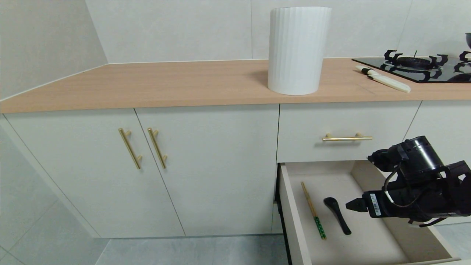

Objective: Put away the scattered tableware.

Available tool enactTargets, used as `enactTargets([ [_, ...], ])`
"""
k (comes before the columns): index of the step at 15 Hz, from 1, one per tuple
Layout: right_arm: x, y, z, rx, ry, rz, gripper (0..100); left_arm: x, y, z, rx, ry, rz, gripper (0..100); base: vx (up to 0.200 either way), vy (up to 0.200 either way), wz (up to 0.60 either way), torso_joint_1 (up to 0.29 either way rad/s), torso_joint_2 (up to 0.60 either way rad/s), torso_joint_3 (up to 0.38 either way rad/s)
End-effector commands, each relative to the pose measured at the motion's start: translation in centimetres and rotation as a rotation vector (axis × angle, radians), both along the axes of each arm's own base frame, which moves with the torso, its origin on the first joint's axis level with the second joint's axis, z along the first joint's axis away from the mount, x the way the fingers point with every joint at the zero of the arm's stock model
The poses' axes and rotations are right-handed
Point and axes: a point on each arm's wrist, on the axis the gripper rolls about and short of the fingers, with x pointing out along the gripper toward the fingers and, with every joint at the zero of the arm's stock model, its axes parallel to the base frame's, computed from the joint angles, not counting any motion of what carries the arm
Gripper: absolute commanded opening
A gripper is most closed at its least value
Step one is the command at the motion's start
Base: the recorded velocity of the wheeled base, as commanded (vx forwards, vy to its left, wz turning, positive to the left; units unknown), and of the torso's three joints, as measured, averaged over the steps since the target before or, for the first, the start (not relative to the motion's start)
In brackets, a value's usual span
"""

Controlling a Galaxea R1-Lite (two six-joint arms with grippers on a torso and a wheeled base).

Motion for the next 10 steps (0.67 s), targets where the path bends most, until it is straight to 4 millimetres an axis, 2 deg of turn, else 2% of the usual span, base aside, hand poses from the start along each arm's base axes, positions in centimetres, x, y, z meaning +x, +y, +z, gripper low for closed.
enactTargets([
  [1, -0.5, 0.1, 0.5, 0.006, -0.002, 0.017, 100, 0.0, 0.0, 0.0, 0.000, 0.000, 0.000, 100, -0.200, 0.000, 0.00, 0.002, 0.00, 0.002],
  [4, -1.2, 0.0, 1.2, 0.041, -0.015, 0.056, 100, 0.0, 0.0, 0.0, 0.000, 0.000, 0.000, 100, -0.200, 0.000, 0.00, 0.009, 0.00, 0.001],
  [7, -1.5, -0.1, 1.6, 0.038, -0.022, 0.060, 100, 0.0, 0.0, 0.0, 0.000, 0.000, 0.000, 100, 0.000, 0.000, 0.00, 0.000, 0.00, 0.000],
  [10, -2.8, -0.4, 2.0, -0.019, 0.062, 0.120, 100, 0.0, 0.0, 0.0, 0.000, 0.000, 0.000, 100, 0.000, 0.000, 0.00, 0.000, 0.00, 0.000],
])
